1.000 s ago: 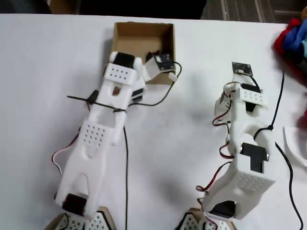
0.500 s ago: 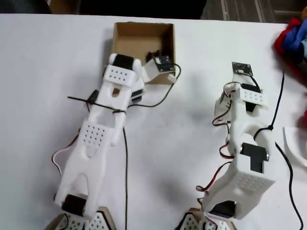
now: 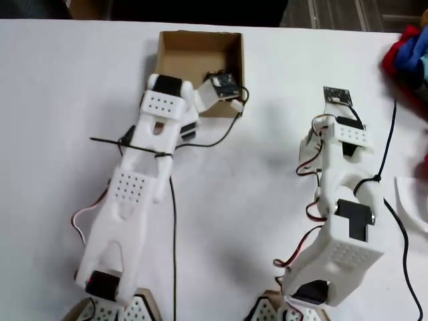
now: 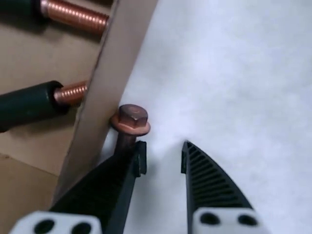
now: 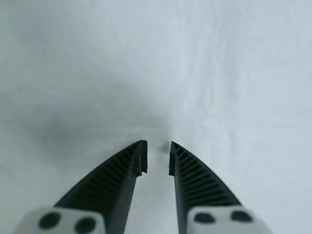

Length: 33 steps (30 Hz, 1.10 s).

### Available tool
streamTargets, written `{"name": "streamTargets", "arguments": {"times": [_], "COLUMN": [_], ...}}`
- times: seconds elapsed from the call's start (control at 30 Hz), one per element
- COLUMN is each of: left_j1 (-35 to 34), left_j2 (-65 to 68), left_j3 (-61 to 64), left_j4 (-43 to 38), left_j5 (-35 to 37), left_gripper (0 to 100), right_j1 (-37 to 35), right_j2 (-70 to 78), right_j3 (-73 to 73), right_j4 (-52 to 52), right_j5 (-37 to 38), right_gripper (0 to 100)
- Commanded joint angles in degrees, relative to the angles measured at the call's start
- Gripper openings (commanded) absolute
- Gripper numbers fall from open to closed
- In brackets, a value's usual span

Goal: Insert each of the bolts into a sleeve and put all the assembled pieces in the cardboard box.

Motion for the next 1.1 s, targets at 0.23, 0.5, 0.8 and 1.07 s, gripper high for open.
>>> {"name": "streamTargets", "arguments": {"times": [0.23,0.5,0.8,1.07], "left_j1": [-4.7,-4.0,-2.4,-4.0], "left_j2": [-1.8,-4.1,-4.1,-2.2], "left_j3": [-2.6,-2.6,-5.7,-6.0], "left_j4": [-1.8,-1.4,-1.4,5.1], "left_j5": [0.7,0.7,5.7,6.3], "left_gripper": [13,13,13,13], "right_j1": [0.7,0.7,0.7,0.7], "right_j2": [-3.7,-3.7,-3.7,-3.8], "right_j3": [-0.1,-0.1,-0.1,-0.1], "right_j4": [-0.7,-0.7,-0.7,-0.6], "right_j5": [-0.4,-0.4,-0.4,-0.4], "right_gripper": [7.0,7.0,7.0,7.0]}}
